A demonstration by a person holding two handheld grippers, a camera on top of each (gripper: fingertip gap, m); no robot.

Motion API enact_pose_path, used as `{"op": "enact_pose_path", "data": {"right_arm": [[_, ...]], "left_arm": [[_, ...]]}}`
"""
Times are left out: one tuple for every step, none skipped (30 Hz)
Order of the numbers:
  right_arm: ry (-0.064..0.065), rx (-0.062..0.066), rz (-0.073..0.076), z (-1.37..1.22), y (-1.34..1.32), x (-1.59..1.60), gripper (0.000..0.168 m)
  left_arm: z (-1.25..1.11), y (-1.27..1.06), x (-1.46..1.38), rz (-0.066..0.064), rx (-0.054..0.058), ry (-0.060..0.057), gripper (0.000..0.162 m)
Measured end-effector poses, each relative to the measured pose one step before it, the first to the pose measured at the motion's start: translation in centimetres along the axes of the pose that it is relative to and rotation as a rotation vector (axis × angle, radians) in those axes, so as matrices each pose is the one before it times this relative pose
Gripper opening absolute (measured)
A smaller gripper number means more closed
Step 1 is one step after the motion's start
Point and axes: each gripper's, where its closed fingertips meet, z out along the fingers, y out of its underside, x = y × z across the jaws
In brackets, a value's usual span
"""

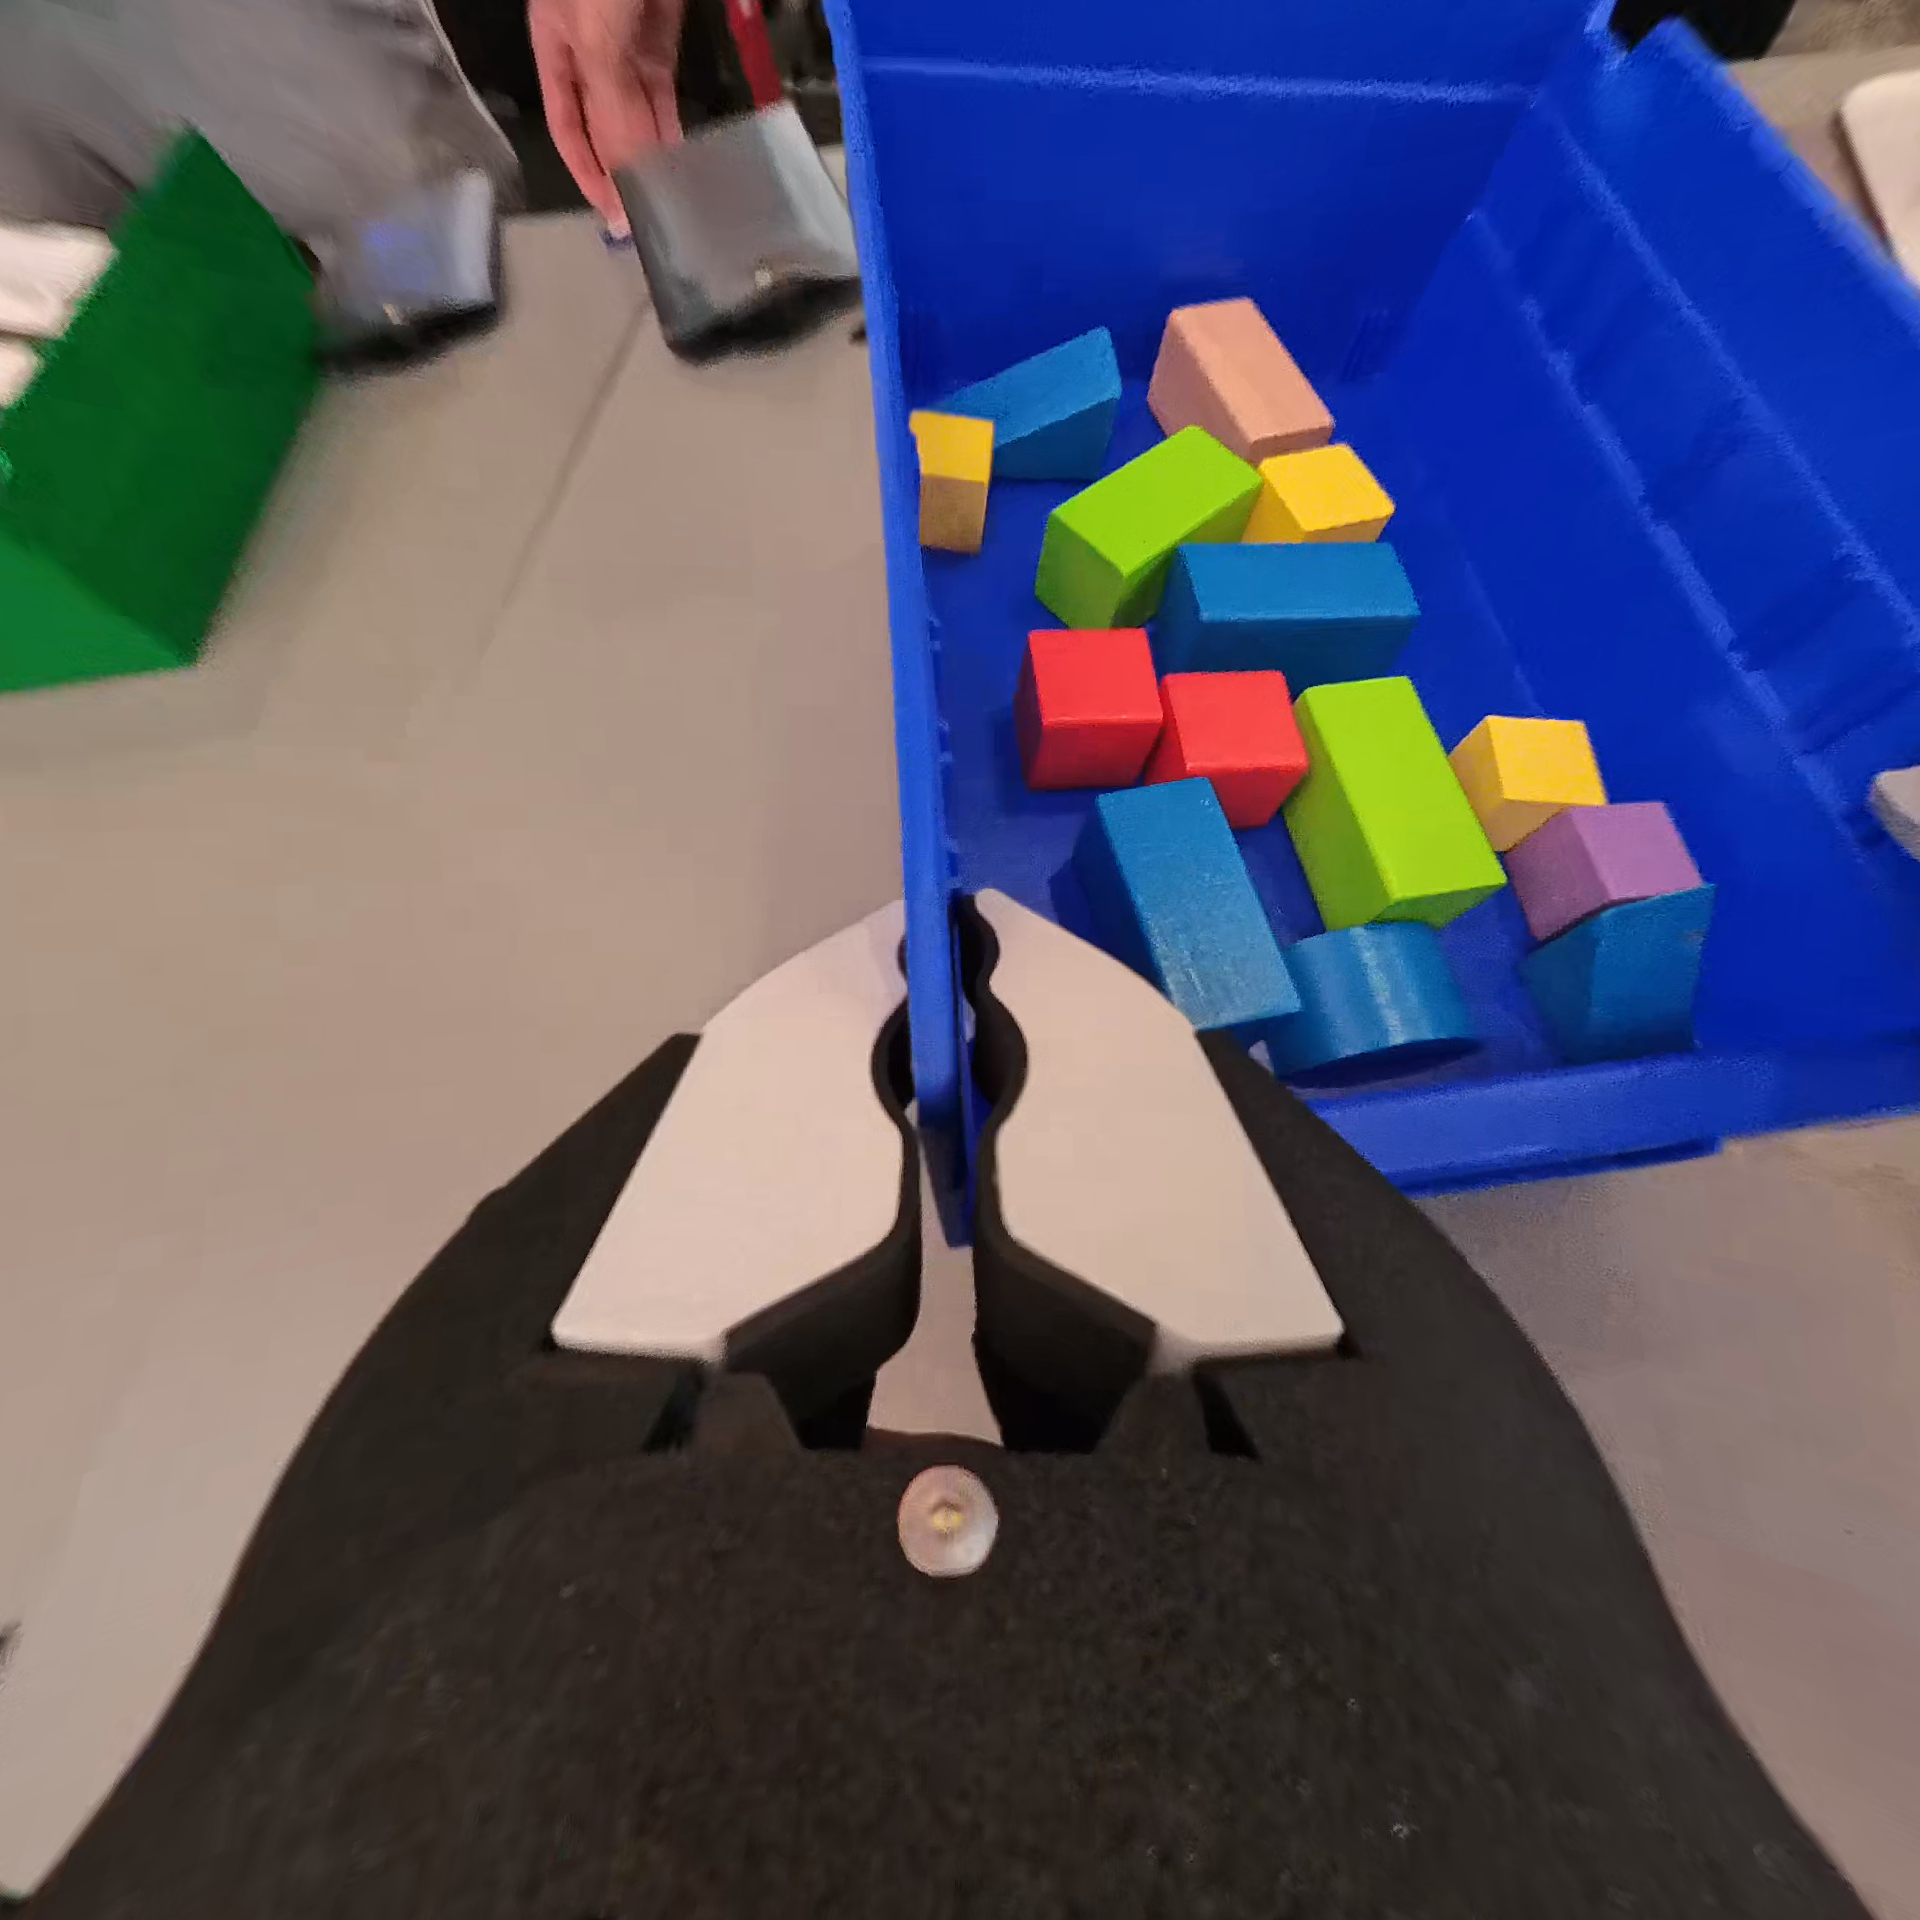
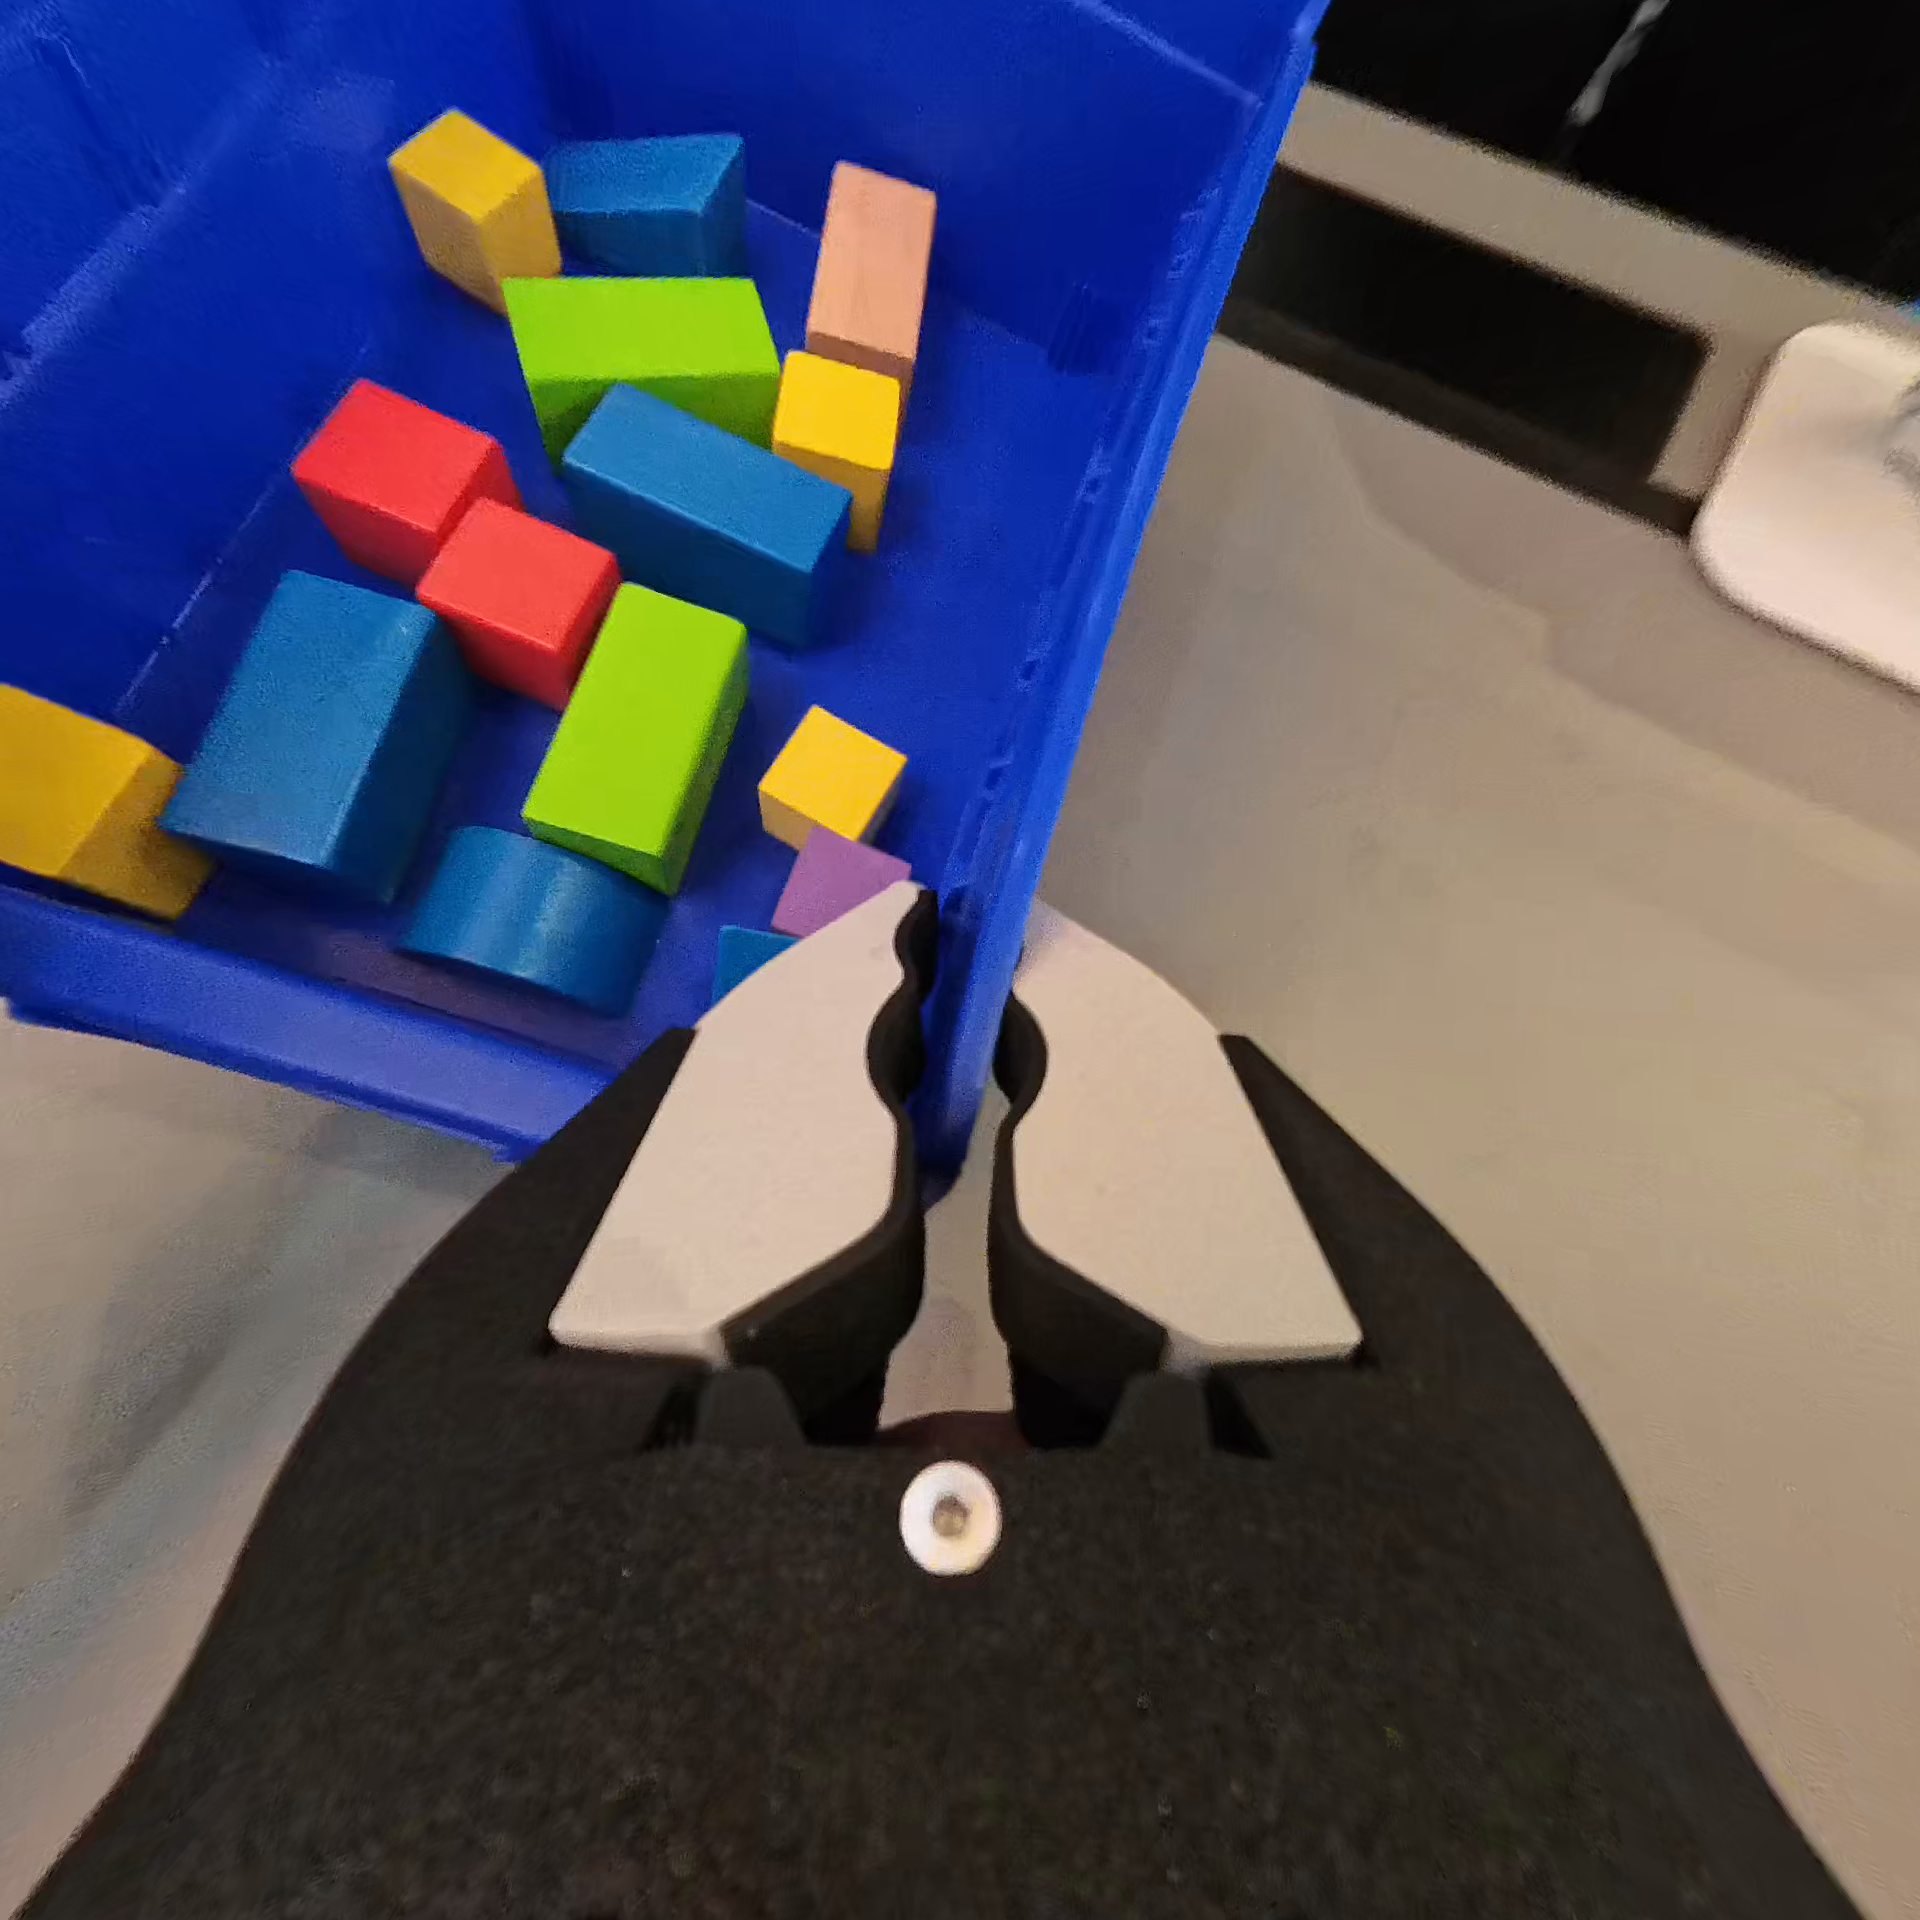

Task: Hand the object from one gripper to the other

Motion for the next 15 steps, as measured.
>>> {"op": "enact_pose_path", "data": {"right_arm": [[-0.0296,0.0045,0.0305,-0.008,0.183,-0.028,0.008],[-0.0025,0.0046,-0.0010,-0.298,-0.076,-0.089,0.008],[0.0092,0.0070,-0.0096,-0.424,-0.329,-0.288,0.007],[0.0282,-0.0030,-0.0298,-0.371,-0.307,-0.244,0.008],[0.0385,-0.0086,-0.0314,-0.206,-0.191,0.029,0.008],[0.0151,0.0013,-0.0074,0.039,-0.066,0.250,0.007],[-0.0138,0.0076,0.0160,0.366,0.201,0.412,0.008],[-0.0387,0.0015,0.0373,0.560,0.473,0.287,0.008],[-0.0453,-0.0180,0.0455,0.487,0.654,0.059,0.009],[-0.0288,-0.0081,0.0305,0.177,0.310,-0.045,0.008],[0.0042,0.0003,0.0026,-0.091,-0.016,-0.018,0.008],[0.0289,0.0004,-0.0215,-0.094,-0.137,0.096,0.008],[0.0206,0.0006,-0.0149,-0.055,-0.192,0.112,0.008],[-0.0009,-0.0009,0.0064,0.082,-0.109,0.070,0.008],[-0.0095,-0.0007,0.0118,0.191,-0.015,0.084,0.008]], "left_arm": [[-0.207,-0.383,0.027,0.0066,0.0041,0.0050,0.003],[0.182,0.075,-0.072,-0.0185,-0.0119,0.0209,0.003],[0.478,0.447,-0.199,-0.0229,-0.0192,0.0198,0.003],[0.510,0.472,-0.138,-0.0274,-0.0103,0.0173,0.003],[0.183,0.212,0.058,-0.0229,0.0040,0.0134,0.003],[-0.195,-0.098,0.170,0.0041,0.0122,-0.0062,0.003],[-0.515,-0.519,0.277,0.0204,0.0241,-0.0160,0.003],[-0.628,-0.790,0.364,0.0425,0.0276,-0.0159,0.003],[-0.455,-0.717,0.317,0.0360,0.0174,-0.0074,0.004],[-0.038,-0.264,0.102,0.0136,-0.0052,-0.0007,0.004],[0.331,0.205,-0.033,-0.0060,-0.0195,0.0035,0.004],[0.376,0.291,-0.024,-0.0161,-0.0081,0.0064,0.004],[0.169,0.244,0.034,-0.0014,0.0001,-0.0014,0.003],[-0.135,0.013,0.049,0.0110,0.0140,-0.0118,0.003],[-0.297,-0.116,0.080,0.0090,0.0148,-0.0103,0.003]]}}
